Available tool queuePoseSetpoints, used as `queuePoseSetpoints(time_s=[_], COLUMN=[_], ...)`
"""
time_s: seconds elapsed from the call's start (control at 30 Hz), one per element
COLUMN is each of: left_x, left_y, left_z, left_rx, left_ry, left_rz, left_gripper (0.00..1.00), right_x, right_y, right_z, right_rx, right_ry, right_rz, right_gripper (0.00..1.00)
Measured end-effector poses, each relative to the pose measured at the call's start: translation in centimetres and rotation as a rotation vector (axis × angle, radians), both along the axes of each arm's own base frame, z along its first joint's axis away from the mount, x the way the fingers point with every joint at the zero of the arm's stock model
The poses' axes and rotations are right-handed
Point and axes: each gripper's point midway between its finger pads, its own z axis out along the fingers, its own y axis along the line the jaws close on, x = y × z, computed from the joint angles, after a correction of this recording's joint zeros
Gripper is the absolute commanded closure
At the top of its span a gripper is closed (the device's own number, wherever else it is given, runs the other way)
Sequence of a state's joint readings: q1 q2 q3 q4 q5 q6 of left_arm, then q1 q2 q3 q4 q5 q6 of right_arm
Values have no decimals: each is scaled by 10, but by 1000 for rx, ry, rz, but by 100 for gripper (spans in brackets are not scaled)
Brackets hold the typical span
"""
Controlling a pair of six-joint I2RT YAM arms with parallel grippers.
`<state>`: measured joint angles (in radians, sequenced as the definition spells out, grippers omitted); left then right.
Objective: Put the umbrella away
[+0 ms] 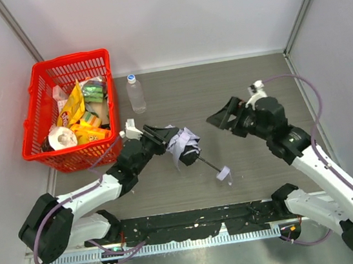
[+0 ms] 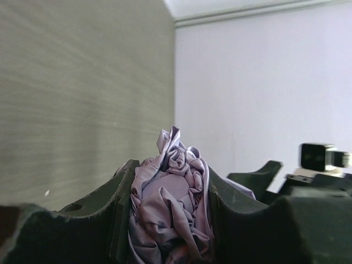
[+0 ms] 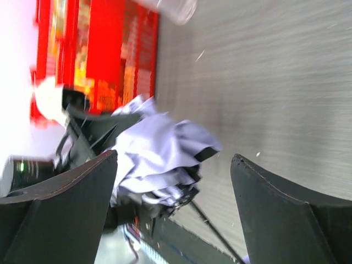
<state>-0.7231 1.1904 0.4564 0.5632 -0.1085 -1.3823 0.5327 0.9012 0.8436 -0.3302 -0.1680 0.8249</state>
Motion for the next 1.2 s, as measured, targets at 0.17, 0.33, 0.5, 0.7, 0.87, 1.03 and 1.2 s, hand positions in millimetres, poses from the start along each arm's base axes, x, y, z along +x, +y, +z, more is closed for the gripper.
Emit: queuePoseSetpoints(time_s=[0.17,0.33,0.5,0.7,0.87,1.03,1.2], left_x=[16,31,45,52,50,49,51], left_y=[2,-5,-10,-9,-5,-5,-4], left_z=[46,108,158,189,198,207,212], left_rx=[-100,-254,-382,-481,-509,-523,-541], left_ry=[-108,-222,-340,-422,-450,-467,-478], left_rz=[29,31,39,50,59,58,63], left_gripper=[100,100,100,100,100,100,100], right_x=[30,47,28,13,13,12,10], right_y=[-49,-29,8,50,70,76,84], right_z=[-1,-26,-47,0,9,18,24], right_rx=[68,270,548,762,865,922,950], right_ry=[79,251,462,504,577,594,590], right_rz=[-215,-176,-130,-22,-13,-13,15], right_gripper=[15,20,20,20,20,20,21])
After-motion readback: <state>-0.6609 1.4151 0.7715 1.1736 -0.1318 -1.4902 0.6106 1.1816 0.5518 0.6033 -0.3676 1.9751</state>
